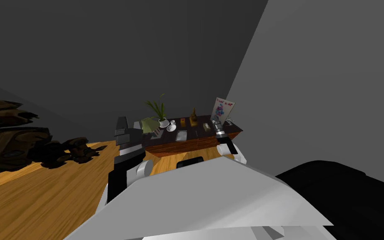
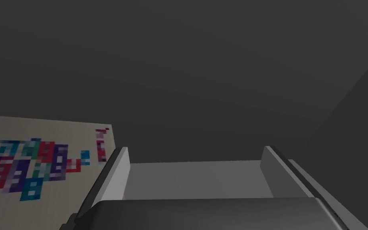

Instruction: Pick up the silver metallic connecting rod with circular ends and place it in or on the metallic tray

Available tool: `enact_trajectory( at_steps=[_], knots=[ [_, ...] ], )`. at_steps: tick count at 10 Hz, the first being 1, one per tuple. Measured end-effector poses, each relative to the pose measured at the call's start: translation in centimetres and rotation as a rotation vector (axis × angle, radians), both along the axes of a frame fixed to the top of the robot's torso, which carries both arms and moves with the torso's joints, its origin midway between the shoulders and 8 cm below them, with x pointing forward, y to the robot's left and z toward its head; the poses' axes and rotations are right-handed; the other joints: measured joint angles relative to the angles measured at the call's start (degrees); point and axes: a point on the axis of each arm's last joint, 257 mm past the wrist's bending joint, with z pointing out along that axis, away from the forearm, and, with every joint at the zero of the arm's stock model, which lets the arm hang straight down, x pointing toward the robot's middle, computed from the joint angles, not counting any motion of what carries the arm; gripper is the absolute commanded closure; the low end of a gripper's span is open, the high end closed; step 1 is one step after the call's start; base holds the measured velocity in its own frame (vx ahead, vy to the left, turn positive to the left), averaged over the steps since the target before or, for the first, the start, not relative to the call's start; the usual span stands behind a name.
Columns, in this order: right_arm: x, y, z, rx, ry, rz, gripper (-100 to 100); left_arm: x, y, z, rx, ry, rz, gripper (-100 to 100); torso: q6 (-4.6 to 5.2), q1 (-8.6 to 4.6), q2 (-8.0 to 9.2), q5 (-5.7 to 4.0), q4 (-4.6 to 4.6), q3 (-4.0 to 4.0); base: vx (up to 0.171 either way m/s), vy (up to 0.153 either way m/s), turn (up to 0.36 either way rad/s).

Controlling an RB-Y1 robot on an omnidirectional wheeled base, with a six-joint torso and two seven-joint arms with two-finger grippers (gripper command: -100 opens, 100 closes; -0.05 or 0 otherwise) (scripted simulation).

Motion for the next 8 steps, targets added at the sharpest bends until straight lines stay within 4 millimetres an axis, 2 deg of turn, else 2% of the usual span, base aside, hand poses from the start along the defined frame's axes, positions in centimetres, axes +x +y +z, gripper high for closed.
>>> enact_trajectory(
  at_steps=[2, 3, 5, 6, 8],
  knots=[
    [1.6, 0.1, -3.6, -0.037, 0.105, -0.010, -100, 0.0, 0.0, 0.0, 0.000, 0.000, 0.000, 0, 0.01, -0.03, -0.01, 0.00, 0.00, -0.01, 0.028, -0.005, 0.218],
    [1.8, 0.0, -5.7, -0.056, 0.162, -0.015, -100, 0.0, 0.0, 0.0, 0.000, 0.000, 0.000, 0, 0.02, -0.03, 0.01, -0.01, 0.00, 0.00, 0.019, -0.003, 0.072],
    [2.6, -0.2, -7.7, -0.080, 0.221, -0.019, -100, 0.0, 0.0, 0.0, 0.000, 0.000, 0.000, 0, 0.01, 0.01, 0.04, 0.01, 0.01, 0.02, 0.020, 0.003, 0.212],
    [3.3, -0.1, -9.6, -0.099, 0.268, -0.021, -100, 0.0, 0.0, 0.0, 0.000, 0.000, 0.000, 0, 0.01, 0.01, 0.01, 0.00, 0.00, 0.00, 0.020, -0.004, 0.087],
    [3.9, -0.4, -11.9, -0.126, 0.338, -0.026, -100, 0.0, 0.0, 0.0, 0.000, 0.000, 0.000, 0, 0.02, 0.00, 0.03, 0.00, 0.01, 0.02, 0.021, 0.001, 0.197]
  ],
)
